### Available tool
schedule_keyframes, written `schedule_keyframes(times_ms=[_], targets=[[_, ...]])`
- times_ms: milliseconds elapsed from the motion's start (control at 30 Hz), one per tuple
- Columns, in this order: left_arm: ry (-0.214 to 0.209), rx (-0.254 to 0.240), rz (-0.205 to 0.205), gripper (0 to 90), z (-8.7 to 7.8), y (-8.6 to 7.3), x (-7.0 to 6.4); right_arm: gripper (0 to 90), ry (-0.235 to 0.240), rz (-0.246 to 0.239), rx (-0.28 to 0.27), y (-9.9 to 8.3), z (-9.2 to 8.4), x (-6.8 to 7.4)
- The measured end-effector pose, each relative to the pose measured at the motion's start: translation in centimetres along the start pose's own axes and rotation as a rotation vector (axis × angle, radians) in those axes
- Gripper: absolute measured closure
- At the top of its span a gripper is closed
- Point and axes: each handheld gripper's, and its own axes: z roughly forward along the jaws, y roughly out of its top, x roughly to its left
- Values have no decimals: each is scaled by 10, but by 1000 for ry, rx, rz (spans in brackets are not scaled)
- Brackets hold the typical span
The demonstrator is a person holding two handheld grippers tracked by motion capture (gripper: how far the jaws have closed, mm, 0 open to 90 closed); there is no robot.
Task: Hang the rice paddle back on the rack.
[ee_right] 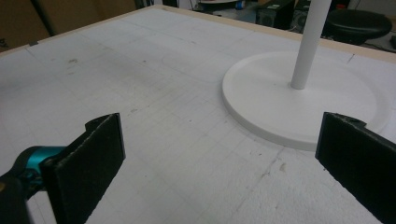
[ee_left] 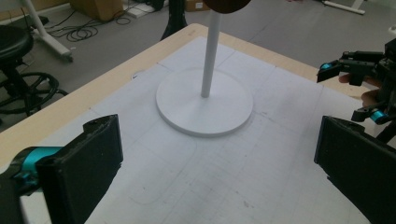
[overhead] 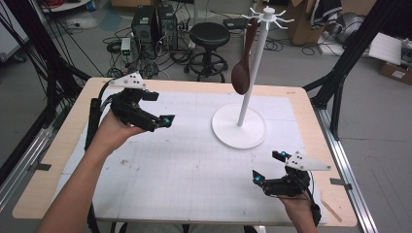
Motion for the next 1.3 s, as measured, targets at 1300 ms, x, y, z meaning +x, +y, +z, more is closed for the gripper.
schedule_keyframes(times_ms=[1300], targets=[[16,-17,-46,17,-29,-121,-6,4,-12,-3,-14,1,-8,0]])
